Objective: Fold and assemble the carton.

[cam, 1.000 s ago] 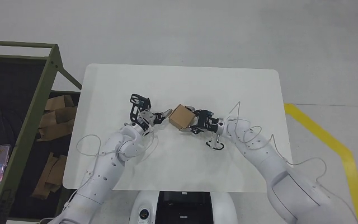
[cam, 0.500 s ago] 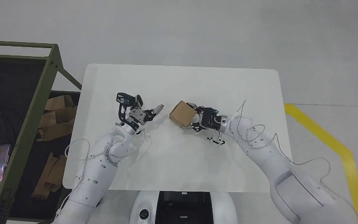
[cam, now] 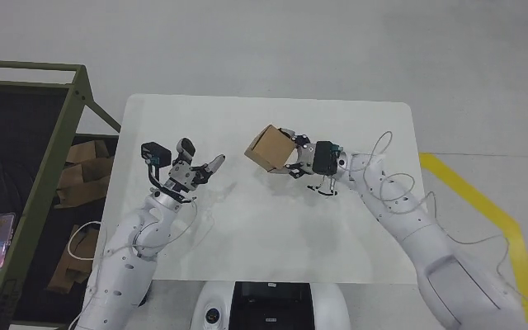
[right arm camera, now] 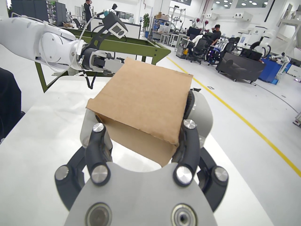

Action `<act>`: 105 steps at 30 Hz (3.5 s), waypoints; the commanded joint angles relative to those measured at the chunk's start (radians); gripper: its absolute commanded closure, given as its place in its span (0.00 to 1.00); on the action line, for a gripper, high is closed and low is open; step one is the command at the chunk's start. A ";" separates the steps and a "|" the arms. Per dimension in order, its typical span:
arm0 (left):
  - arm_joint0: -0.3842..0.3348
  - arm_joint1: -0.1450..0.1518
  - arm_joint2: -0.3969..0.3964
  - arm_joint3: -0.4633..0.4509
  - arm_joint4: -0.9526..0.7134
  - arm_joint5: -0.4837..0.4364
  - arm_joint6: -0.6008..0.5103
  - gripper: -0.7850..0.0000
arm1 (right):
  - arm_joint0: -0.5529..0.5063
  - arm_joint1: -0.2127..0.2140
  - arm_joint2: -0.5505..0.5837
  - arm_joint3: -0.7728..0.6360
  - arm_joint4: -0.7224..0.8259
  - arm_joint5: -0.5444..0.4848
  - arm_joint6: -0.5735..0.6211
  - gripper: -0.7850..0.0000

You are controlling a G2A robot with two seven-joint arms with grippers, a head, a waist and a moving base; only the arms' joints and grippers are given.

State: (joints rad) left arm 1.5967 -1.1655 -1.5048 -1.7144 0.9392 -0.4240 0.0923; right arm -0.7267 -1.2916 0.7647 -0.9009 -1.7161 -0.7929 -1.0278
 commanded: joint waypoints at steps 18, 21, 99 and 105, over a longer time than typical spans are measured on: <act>0.114 0.010 -0.100 -0.057 -0.029 -0.079 0.049 0.00 | -0.276 0.163 0.366 -0.732 0.101 -0.178 0.395 1.00; 0.114 0.010 -0.100 -0.057 -0.029 -0.079 0.049 0.00 | -0.281 0.164 0.369 -0.741 0.105 -0.178 0.405 1.00; 0.198 0.012 -0.159 -0.067 -0.084 -0.143 0.101 0.00 | -0.280 0.235 0.676 -1.055 0.478 -0.120 0.768 1.00; 0.198 0.012 -0.159 -0.067 -0.084 -0.143 0.101 0.00 | -0.280 0.235 0.676 -1.055 0.478 -0.120 0.768 1.00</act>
State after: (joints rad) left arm 1.7950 -1.1540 -1.6637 -1.7818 0.8556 -0.5673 0.1929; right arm -1.0064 -1.0563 1.4406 -1.9561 -1.2378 -0.9128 -0.2604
